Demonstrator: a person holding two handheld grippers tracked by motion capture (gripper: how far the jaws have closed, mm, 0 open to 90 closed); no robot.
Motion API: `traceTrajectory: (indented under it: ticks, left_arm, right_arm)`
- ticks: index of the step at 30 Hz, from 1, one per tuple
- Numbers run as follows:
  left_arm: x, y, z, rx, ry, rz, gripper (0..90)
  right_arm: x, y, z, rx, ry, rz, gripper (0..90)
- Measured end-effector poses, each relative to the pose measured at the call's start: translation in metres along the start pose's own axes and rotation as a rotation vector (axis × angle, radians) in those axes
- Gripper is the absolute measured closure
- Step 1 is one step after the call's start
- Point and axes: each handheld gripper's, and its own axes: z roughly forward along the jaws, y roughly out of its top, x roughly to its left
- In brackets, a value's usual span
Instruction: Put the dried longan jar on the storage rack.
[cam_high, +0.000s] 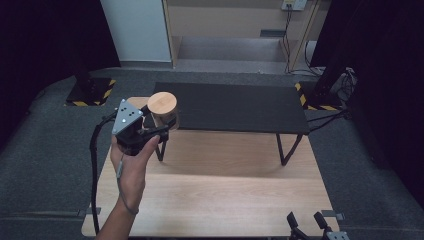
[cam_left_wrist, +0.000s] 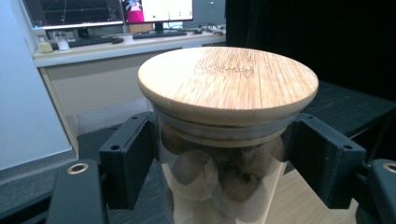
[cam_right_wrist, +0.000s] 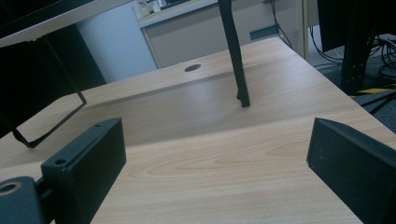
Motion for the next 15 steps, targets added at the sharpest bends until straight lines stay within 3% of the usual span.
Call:
traceTrajectory:
  ticks: [15]
  left_arm:
    - [0.024, -0.013, 0.056, 0.051, 0.034, -0.047, 24.2]
  right_arm:
    - [-0.004, 0.001, 0.010, 0.010, -0.028, 0.002, 5.1]
